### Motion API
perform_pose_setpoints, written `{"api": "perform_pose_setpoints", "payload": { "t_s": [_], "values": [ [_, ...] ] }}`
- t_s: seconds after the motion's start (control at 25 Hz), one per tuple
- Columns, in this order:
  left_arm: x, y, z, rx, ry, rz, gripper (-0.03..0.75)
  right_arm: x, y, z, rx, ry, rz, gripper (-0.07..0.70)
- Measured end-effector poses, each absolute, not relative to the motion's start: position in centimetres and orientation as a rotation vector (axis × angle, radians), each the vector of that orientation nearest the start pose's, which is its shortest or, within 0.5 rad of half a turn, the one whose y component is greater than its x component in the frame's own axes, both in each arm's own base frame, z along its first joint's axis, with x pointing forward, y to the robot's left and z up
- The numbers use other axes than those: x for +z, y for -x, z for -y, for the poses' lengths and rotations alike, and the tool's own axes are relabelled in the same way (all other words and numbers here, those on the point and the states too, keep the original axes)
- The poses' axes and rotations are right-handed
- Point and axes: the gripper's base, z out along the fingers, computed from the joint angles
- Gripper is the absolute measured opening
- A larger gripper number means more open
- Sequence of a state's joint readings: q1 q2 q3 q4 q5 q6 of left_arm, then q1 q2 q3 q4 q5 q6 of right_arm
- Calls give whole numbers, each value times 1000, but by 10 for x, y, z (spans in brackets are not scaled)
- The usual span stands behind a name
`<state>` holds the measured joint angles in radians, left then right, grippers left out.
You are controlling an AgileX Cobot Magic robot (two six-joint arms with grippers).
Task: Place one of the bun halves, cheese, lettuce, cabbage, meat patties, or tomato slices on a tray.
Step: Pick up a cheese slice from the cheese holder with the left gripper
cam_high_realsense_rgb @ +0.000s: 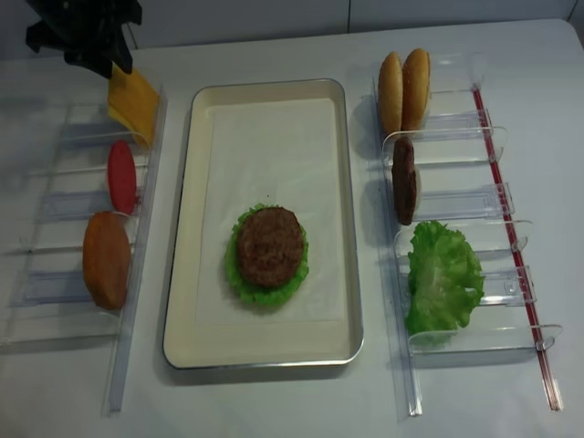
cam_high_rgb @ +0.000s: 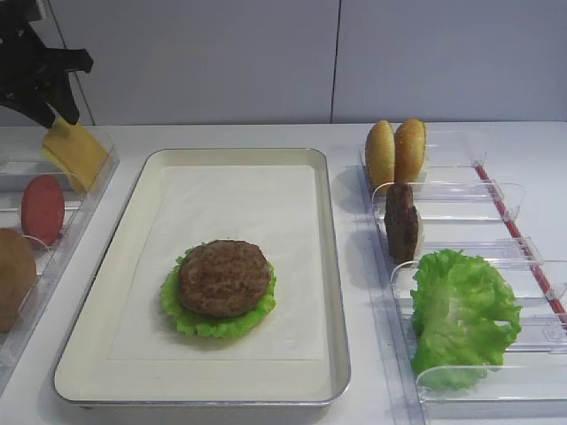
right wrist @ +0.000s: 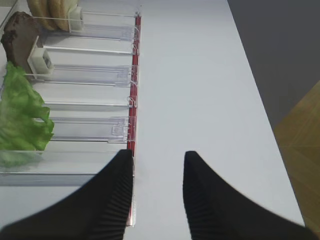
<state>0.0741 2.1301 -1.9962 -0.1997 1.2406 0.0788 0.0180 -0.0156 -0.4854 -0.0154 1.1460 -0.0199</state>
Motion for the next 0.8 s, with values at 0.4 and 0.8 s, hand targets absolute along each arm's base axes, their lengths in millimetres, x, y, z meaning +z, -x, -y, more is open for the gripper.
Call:
{"api": "perform_pose_setpoints", "payload": {
  "t_s": [0.4, 0.8],
  "values": [
    [266, -460, -17, -253, 63, -2834, 256, 266, 9, 1, -20, 39, -2128, 269],
    [243, -466, -17, -262, 71, -2883, 248, 266, 9, 1, -17, 34, -2128, 268]
  ]
}}
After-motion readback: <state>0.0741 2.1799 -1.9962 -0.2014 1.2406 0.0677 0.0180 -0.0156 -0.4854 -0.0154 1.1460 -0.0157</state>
